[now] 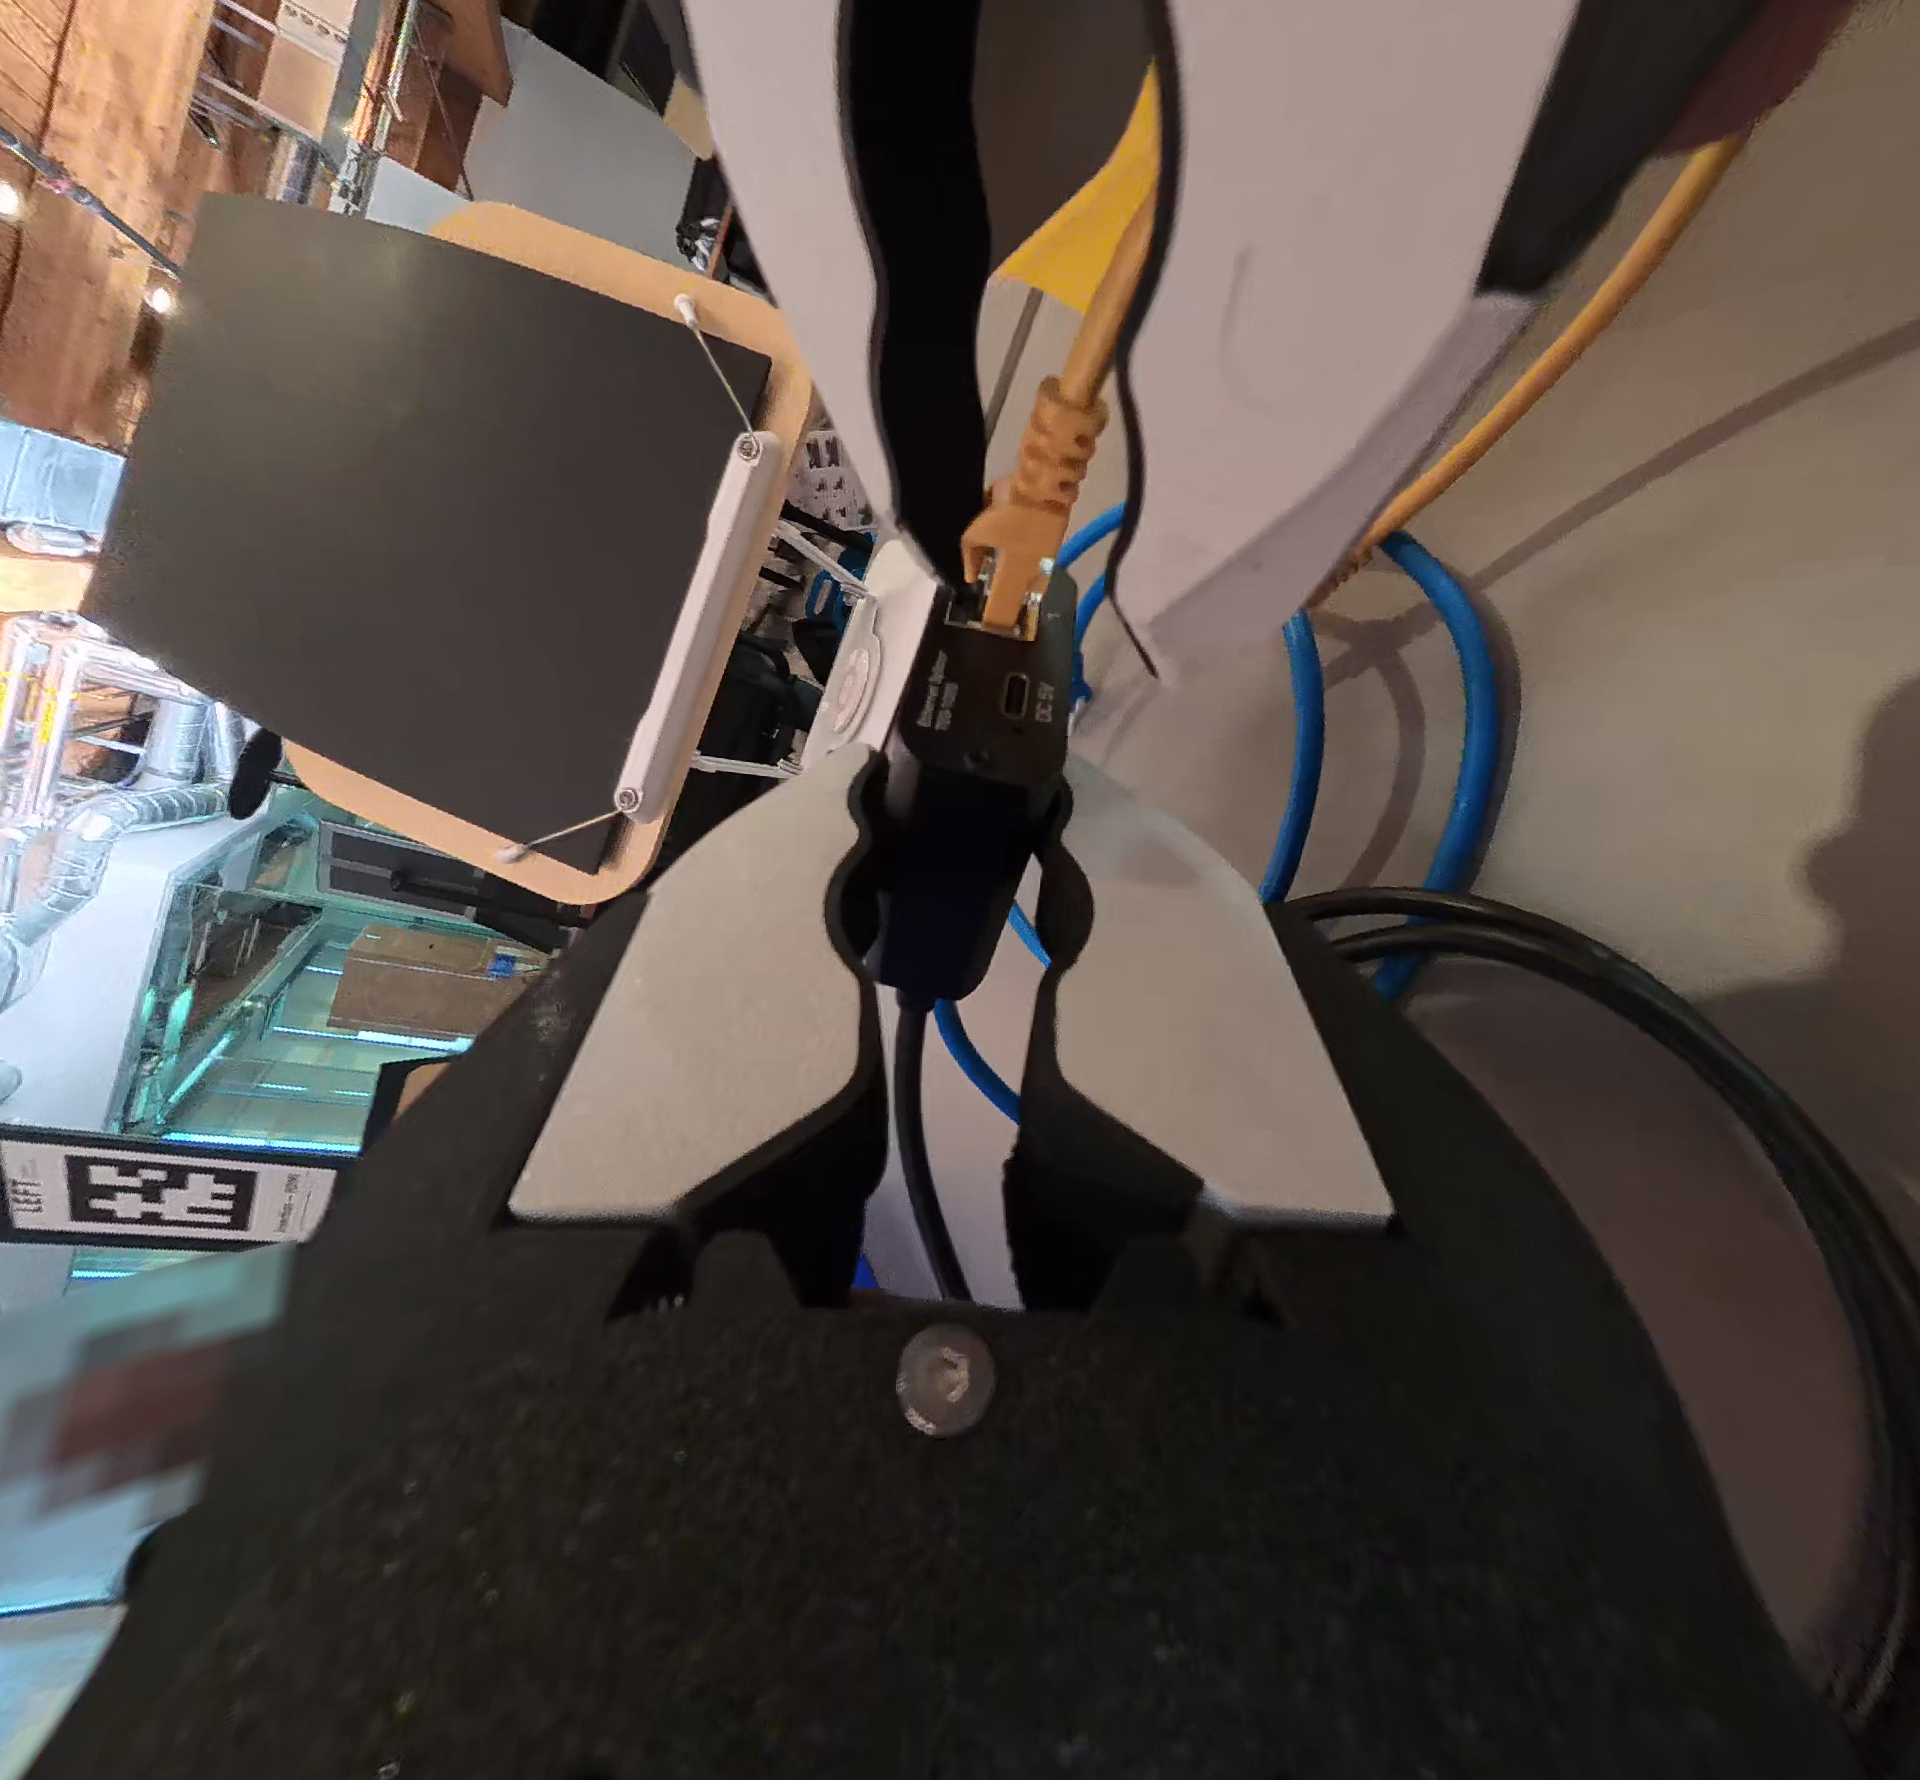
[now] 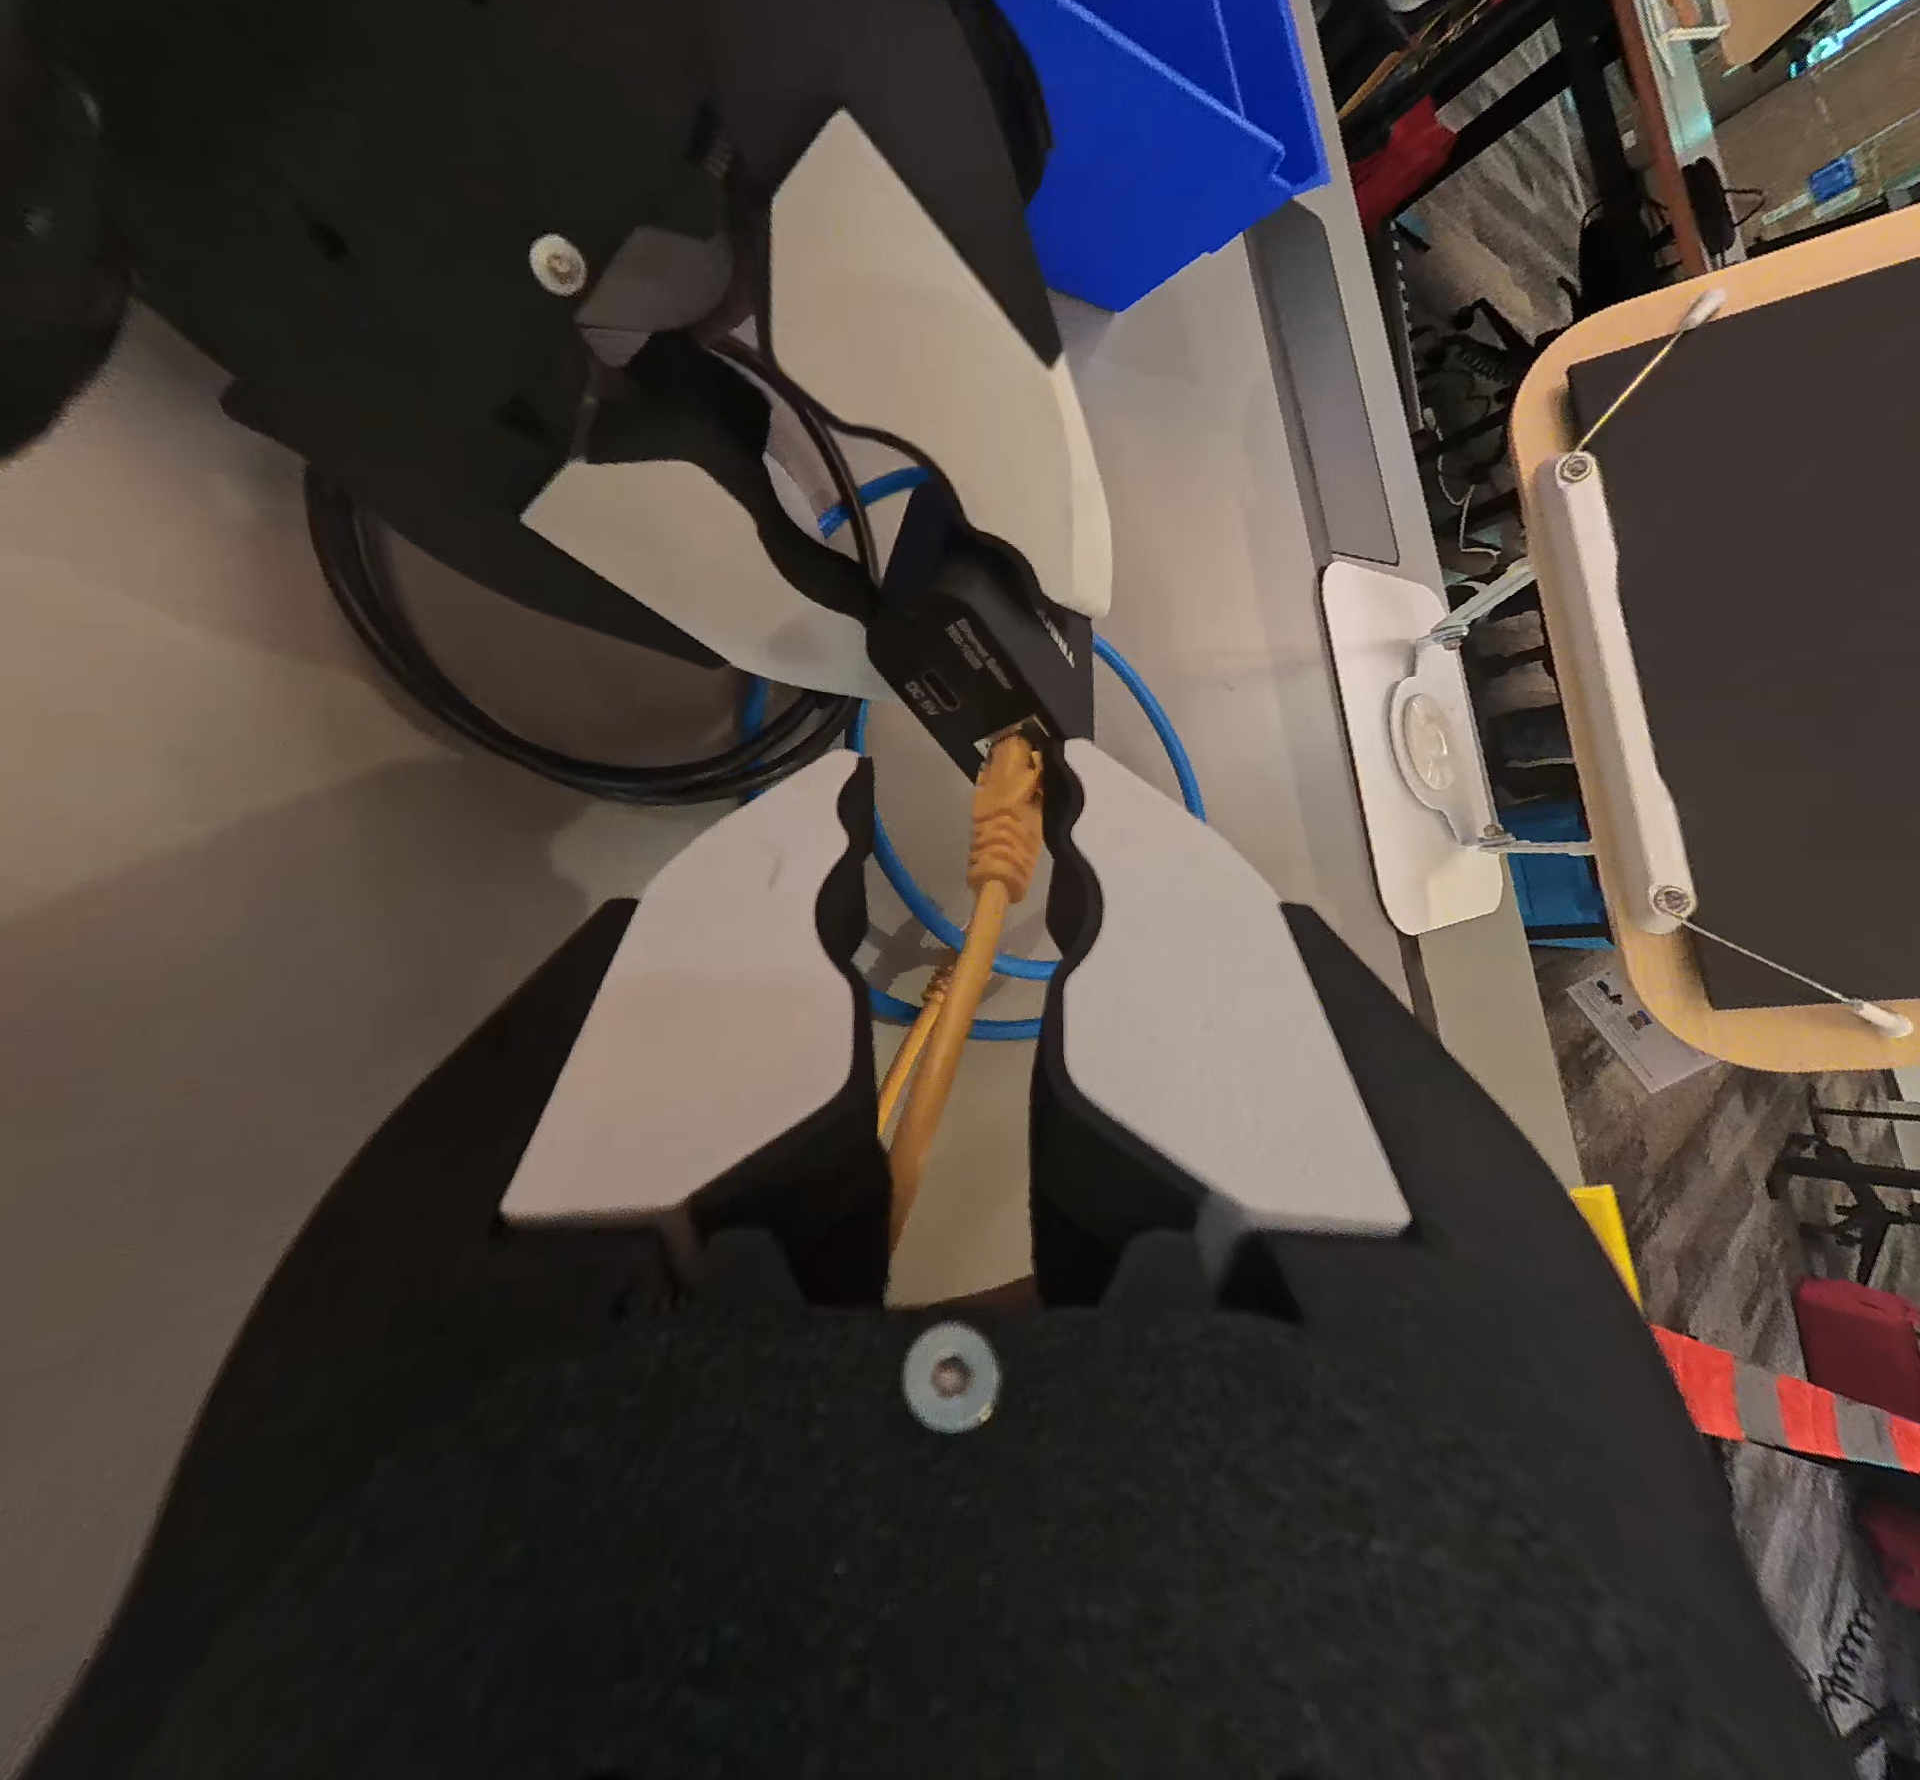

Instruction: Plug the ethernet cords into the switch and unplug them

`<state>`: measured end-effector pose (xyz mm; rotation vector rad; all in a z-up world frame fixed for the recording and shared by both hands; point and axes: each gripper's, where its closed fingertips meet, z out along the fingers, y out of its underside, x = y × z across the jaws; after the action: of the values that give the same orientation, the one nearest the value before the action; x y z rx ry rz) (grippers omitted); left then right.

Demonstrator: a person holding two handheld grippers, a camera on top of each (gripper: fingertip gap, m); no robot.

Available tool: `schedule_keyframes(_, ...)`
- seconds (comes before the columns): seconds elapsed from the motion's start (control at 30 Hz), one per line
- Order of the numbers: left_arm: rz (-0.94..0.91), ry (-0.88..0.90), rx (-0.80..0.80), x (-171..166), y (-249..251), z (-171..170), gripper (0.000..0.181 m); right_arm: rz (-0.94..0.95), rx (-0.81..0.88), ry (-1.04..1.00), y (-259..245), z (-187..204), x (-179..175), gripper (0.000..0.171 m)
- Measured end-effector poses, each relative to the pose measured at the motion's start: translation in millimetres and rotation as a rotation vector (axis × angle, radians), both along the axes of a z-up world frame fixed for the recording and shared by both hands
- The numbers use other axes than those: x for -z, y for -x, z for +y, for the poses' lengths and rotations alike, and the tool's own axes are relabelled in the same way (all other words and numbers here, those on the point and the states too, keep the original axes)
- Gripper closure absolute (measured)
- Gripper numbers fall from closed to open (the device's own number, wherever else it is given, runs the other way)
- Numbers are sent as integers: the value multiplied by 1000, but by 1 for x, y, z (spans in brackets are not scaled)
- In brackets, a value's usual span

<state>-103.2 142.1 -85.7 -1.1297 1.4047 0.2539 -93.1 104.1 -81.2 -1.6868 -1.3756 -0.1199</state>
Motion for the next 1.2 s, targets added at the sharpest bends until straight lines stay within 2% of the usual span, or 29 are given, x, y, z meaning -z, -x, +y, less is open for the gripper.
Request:
schedule_keyframes(0.13,66,-54,15,13,-3,2,156,-7,17,21,-6,5,9,149)
schedule_keyframes(0.23,67,-104,18,11,-4,1,157,181,85,117,-7,7,-1,157)
schedule_keyframes(0.37,81,-135,0,9,-1,3,157,357,215,239,-9,9,-1,155)
schedule_keyframes(0.7,63,-124,-26,8,2,7,157,444,351,286,-7,14,5,155)
schedule_keyframes(1.03,51,-87,-8,10,2,11,156,607,365,305,-3,13,5,159)
schedule_keyframes(1.2,80,-98,6,16,-3,7,156,617,393,314,-8,8,12,159)
